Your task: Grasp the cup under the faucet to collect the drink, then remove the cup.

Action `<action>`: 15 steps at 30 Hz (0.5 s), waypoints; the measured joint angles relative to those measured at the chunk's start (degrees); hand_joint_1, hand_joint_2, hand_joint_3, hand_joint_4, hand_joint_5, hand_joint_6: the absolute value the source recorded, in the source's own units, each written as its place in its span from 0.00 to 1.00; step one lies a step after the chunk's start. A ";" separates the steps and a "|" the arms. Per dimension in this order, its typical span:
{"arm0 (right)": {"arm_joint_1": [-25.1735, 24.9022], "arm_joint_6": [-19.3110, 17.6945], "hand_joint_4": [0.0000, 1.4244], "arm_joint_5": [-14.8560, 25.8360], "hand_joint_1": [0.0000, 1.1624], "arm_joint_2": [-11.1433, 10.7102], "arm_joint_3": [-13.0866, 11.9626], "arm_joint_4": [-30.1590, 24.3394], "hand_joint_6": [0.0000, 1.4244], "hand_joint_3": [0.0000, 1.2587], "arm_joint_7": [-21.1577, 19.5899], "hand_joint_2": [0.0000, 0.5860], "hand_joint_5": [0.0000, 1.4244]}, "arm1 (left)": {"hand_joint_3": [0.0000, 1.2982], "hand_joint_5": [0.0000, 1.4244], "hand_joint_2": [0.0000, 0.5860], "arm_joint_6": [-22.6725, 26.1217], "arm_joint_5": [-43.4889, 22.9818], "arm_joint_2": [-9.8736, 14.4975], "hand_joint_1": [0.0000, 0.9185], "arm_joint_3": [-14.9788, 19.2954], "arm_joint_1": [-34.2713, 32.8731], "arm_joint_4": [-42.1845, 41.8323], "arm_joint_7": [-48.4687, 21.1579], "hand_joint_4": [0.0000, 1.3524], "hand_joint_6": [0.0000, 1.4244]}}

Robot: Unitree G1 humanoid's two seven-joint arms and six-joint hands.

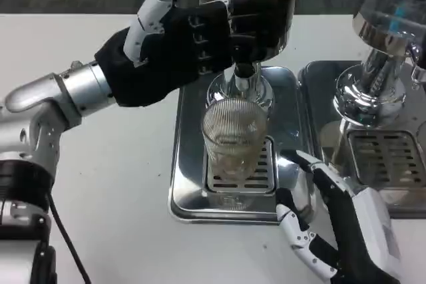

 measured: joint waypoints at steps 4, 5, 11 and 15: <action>0.20 -0.02 0.16 0.42 0.36 0.04 0.03 0.00 0.18 0.23 -0.16 0.77 0.15 | 0.22 0.14 0.28 -2.98 1.52 -0.54 0.00 -0.08 -0.61 2.34 -0.61 0.14 0.07; 0.23 -0.02 0.16 0.84 0.36 0.03 0.02 0.00 0.18 0.23 -0.16 0.77 0.15 | 0.23 0.14 0.28 -3.93 1.70 -0.66 0.00 -0.09 -0.67 2.76 -0.72 0.14 0.06; 0.26 -0.02 0.16 1.95 0.36 -0.20 -0.04 0.00 0.18 0.23 -0.14 0.76 0.15 | 0.21 0.12 0.34 -9.88 3.88 -0.74 0.00 -0.24 -1.14 4.33 -1.19 0.13 0.03; 0.28 -0.02 0.16 2.33 0.36 -0.41 -0.06 0.00 0.18 0.23 -0.08 0.76 0.15 | 0.20 0.11 0.35 -15.11 5.87 -0.70 0.00 -0.87 -1.14 4.80 -1.19 0.12 0.03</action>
